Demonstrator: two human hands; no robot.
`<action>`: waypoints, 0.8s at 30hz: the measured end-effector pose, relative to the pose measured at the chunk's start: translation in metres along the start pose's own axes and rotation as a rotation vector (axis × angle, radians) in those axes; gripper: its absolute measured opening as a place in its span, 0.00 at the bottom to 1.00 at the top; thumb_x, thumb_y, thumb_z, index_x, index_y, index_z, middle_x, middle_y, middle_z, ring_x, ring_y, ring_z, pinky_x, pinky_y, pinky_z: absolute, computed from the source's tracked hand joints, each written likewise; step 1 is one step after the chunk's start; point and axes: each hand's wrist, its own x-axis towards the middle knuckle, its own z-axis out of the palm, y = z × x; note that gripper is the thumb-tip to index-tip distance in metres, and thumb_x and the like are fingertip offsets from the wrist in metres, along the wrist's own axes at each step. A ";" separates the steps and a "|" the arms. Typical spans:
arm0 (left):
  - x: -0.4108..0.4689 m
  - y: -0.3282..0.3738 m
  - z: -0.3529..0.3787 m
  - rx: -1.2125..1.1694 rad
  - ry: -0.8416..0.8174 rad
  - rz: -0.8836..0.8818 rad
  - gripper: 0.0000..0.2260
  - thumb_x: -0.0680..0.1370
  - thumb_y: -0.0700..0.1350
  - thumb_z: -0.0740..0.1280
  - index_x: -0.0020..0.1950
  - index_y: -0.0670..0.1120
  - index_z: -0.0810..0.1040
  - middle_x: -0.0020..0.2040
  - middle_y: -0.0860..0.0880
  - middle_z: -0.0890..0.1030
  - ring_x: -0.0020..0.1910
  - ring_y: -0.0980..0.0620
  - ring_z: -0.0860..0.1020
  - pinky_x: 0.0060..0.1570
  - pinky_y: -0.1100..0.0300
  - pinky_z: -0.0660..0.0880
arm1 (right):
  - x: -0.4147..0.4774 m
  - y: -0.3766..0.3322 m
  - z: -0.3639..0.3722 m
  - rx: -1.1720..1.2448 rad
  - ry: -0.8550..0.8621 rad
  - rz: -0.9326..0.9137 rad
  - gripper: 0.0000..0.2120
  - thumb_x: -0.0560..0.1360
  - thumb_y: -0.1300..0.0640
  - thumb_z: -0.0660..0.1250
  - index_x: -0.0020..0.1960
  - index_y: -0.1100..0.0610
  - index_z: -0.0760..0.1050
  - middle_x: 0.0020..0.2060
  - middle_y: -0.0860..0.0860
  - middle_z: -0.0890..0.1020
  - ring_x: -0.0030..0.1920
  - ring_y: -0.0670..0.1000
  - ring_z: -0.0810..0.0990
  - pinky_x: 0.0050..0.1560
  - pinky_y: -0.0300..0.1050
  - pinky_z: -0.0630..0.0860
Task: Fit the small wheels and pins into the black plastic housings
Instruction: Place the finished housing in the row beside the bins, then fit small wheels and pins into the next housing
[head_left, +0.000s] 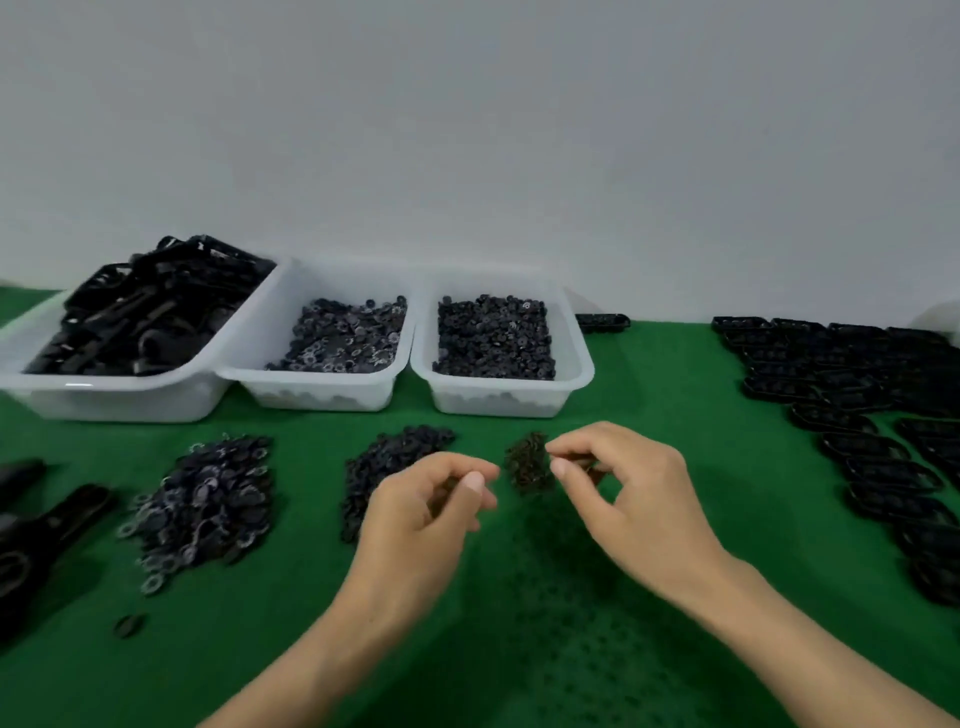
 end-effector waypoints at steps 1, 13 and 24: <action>-0.014 -0.007 -0.019 0.014 0.052 -0.028 0.09 0.76 0.39 0.64 0.41 0.51 0.80 0.33 0.53 0.82 0.29 0.60 0.75 0.31 0.70 0.71 | -0.010 -0.017 0.010 0.026 -0.064 -0.016 0.05 0.71 0.59 0.67 0.44 0.58 0.80 0.38 0.46 0.81 0.40 0.42 0.77 0.42 0.31 0.72; -0.127 -0.055 -0.172 0.042 0.581 -0.173 0.09 0.74 0.38 0.67 0.41 0.52 0.80 0.33 0.52 0.81 0.27 0.61 0.74 0.27 0.71 0.71 | -0.023 -0.166 0.162 0.121 -0.465 -0.195 0.09 0.74 0.57 0.66 0.53 0.57 0.77 0.44 0.48 0.79 0.42 0.43 0.70 0.48 0.35 0.67; -0.146 -0.067 -0.249 0.154 0.786 -0.155 0.14 0.74 0.36 0.65 0.44 0.57 0.75 0.39 0.53 0.79 0.32 0.53 0.75 0.30 0.62 0.72 | 0.045 -0.234 0.265 -0.034 -0.558 -0.020 0.09 0.72 0.58 0.68 0.45 0.65 0.79 0.40 0.57 0.83 0.44 0.56 0.80 0.49 0.49 0.76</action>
